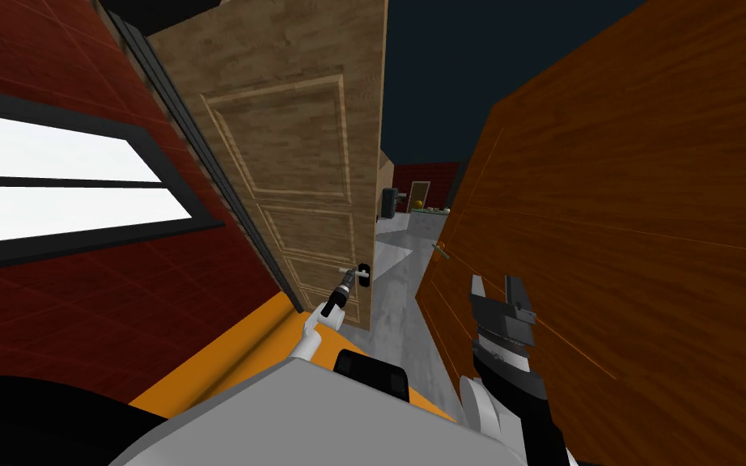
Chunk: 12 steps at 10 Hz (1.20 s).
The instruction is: Push the door open
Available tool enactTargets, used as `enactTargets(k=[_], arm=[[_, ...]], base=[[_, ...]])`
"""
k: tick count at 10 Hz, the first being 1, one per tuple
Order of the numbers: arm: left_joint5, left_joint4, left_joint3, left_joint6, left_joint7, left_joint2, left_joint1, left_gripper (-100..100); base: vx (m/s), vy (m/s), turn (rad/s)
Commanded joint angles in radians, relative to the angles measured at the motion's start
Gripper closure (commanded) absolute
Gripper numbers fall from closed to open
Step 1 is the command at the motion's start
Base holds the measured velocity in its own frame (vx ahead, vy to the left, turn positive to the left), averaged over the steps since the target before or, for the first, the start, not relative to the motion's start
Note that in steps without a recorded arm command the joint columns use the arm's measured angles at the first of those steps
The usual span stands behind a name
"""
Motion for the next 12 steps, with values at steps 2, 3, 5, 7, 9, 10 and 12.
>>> enactTargets(k=[2, 3, 5, 7, 9, 10, 12], arm=[[0.004, 0.003, 0.036, -0.003, -0.004, 0.010, -0.008, 100], [0.005, 0.005, 0.044, -0.003, -0.006, 0.010, -0.009, 100], [0.006, 0.008, 0.061, -0.003, -0.009, 0.010, -0.012, 100], [0.009, 0.012, 0.086, -0.003, -0.014, 0.007, -0.016, 100], [0.011, 0.016, 0.102, -0.002, -0.017, 0.004, -0.018, 100], [0.012, 0.019, 0.119, -0.002, -0.020, 0.000, -0.021, 100], [0.015, 0.023, 0.142, -0.002, -0.024, -0.007, -0.025, 100]], base=[[0.083, -0.058, 0.025], [0.082, -0.060, 0.072], [0.099, -0.067, 0.072], [0.134, -0.087, 0.078], [0.105, -0.077, 0.048], [0.130, -0.094, 0.065], [0.148, -0.108, 0.079]])
